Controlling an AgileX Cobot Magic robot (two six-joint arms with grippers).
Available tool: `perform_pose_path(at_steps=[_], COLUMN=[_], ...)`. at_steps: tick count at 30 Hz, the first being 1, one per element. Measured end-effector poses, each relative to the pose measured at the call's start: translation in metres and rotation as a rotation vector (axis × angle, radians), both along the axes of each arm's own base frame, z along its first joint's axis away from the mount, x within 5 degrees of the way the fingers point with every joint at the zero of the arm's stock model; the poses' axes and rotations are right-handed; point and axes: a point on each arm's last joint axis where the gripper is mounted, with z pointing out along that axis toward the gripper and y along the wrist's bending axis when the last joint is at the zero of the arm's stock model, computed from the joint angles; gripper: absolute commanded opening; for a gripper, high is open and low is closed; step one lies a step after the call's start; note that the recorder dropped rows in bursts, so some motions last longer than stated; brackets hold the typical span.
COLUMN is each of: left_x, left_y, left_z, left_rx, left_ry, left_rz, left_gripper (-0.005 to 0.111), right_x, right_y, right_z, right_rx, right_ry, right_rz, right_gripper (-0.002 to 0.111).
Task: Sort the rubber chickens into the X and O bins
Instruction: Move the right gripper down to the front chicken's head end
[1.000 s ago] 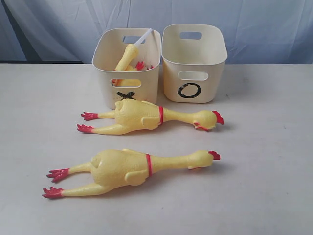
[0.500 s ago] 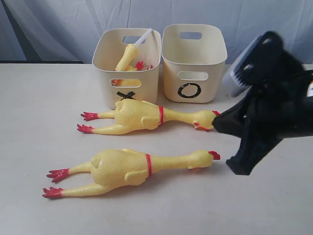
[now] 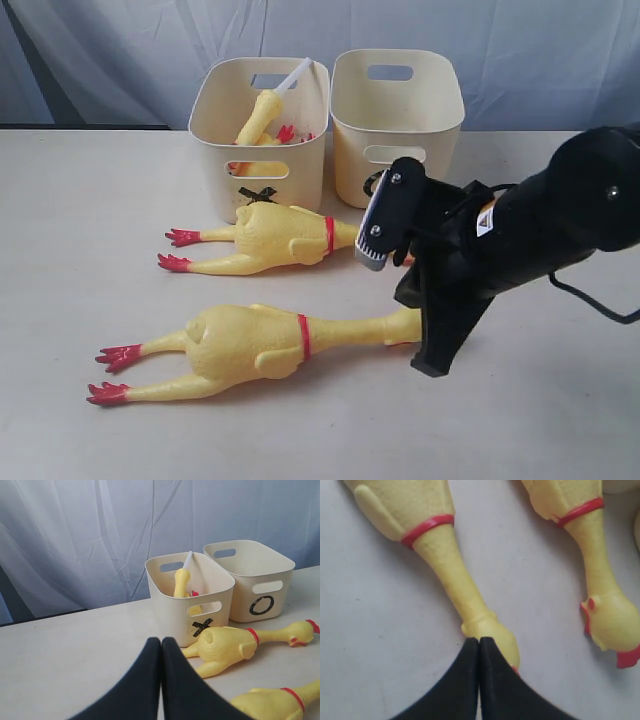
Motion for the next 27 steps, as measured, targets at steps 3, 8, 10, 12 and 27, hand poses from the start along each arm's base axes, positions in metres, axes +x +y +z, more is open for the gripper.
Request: perform_pose_path(at_steps=[3,8,10,12,27], left_x=[-0.004,-0.006,-0.006,-0.006,-0.006], left_y=[0.002,0.002,0.003,0.003,0.003], left_z=[0.001,0.001,0.001,0.001,0.001], left_rx=[0.0,-0.001,-0.001,-0.001,-0.001], left_ry=[-0.022,-0.029,-0.03,-0.03,-0.028], left_rz=[0.003,0.004,0.004,0.004,0.004], left_gripper=[0.0,0.0,0.0,0.0,0.0], right_x=[0.003,0.006,0.008,0.01,0.02], right_y=[0.002,0.004,0.005,0.007,0.012], right_z=[-0.008,-0.019,-0.023,-0.026,-0.04], right_rx=[-0.026,-0.061,-0.071,-0.073,-0.061], right_ry=[0.012,0.016,0.01,-0.003,-0.032], right_rz=[0.024,0.068,0.081,0.086,0.065], right_gripper=[-0.001,-0.001,0.001,0.01,0.058])
